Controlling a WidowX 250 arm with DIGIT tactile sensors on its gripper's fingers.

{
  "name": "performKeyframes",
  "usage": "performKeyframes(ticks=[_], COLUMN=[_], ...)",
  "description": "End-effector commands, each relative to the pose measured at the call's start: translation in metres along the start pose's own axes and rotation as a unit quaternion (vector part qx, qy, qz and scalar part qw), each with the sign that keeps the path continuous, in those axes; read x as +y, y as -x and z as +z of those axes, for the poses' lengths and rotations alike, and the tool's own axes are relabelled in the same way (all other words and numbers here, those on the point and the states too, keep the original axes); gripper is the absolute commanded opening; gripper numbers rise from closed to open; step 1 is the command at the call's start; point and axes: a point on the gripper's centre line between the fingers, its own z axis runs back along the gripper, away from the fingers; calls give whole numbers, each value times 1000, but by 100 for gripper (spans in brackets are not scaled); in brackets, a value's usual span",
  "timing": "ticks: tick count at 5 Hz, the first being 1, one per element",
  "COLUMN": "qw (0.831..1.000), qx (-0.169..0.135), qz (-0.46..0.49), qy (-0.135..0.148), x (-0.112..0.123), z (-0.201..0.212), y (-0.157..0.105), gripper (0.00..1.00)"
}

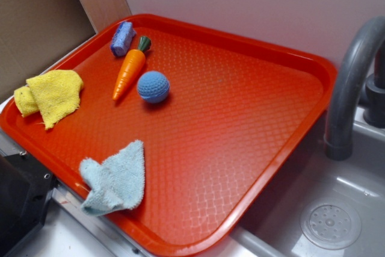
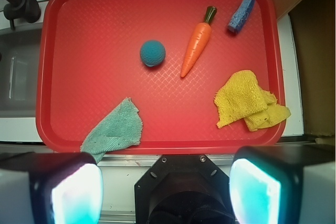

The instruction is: Grab the blue ball.

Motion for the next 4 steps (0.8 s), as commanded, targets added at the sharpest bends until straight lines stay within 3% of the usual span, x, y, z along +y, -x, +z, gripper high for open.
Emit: performKeyframes(ticks=[1,2,3,4], qw=[1000,992,984,984], qx=[0,35,22,16], qz=[0,-123,-175,-178], qy=[0,11,10,-15], x=[0,-24,-23,-9], z=[0,-56,-101,-142], y=[0,-43,-69,-90], gripper=[100,100,100,100])
